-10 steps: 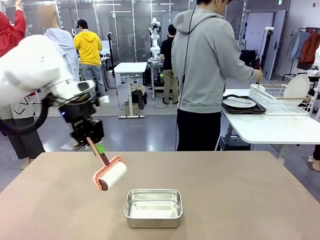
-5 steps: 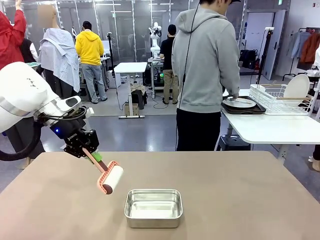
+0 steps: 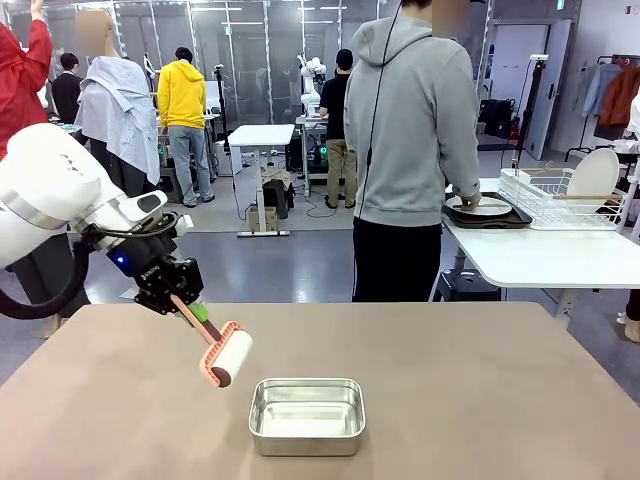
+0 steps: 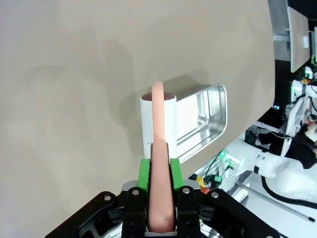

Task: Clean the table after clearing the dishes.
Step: When the right (or left) Handle tray is removed, use the right hand (or left hand) to clean the right (or left) side of the table with the Lint Roller.

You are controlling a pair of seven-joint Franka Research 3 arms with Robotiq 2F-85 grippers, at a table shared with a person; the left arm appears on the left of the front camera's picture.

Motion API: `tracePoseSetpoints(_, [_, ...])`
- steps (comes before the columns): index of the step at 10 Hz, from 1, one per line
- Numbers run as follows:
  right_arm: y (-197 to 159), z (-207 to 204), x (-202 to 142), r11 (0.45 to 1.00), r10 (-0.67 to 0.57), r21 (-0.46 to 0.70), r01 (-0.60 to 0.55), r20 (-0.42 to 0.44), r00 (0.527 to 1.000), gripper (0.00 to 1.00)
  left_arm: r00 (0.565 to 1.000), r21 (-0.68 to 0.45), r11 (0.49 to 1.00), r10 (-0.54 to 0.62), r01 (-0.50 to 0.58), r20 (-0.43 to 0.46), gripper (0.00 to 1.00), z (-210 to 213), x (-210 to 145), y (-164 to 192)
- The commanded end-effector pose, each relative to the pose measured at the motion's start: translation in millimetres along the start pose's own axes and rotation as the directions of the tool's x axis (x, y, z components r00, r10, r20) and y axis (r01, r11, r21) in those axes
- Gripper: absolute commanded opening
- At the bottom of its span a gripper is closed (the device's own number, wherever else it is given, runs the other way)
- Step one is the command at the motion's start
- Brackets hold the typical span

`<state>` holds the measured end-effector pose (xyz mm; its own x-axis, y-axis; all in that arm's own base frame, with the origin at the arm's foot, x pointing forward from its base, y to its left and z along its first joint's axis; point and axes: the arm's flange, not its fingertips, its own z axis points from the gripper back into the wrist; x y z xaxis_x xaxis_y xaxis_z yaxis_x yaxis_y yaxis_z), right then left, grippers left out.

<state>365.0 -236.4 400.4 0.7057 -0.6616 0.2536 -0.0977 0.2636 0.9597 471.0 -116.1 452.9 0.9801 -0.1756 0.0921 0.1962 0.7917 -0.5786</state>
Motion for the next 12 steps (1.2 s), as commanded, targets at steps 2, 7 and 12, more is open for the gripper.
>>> tracePoseSetpoints(2, [2.7, 2.2, -1.2, 1.000, 0.002, -0.005, -0.002, -0.015, 1.000, 1.00, 0.995, -0.123, 0.991, 0.069, -0.059, 0.077, 0.20, -24.2, 22.1, 21.1])
tracePoseSetpoints(7, [2.7, 2.2, -1.2, 1.000, 0.002, -0.005, -0.002, -0.015, 1.000, 1.00, 0.983, -0.127, 0.992, 0.032, -0.008, 0.182, 0.20, -55.2, 1.6, 80.1])
tracePoseSetpoints(12, [2.7, 2.2, -1.2, 1.000, 0.002, -0.005, -0.002, -0.015, 1.000, 1.00, 0.963, -0.164, 0.973, 0.193, -0.163, 0.187, 0.20, -55.4, 2.1, 157.8])
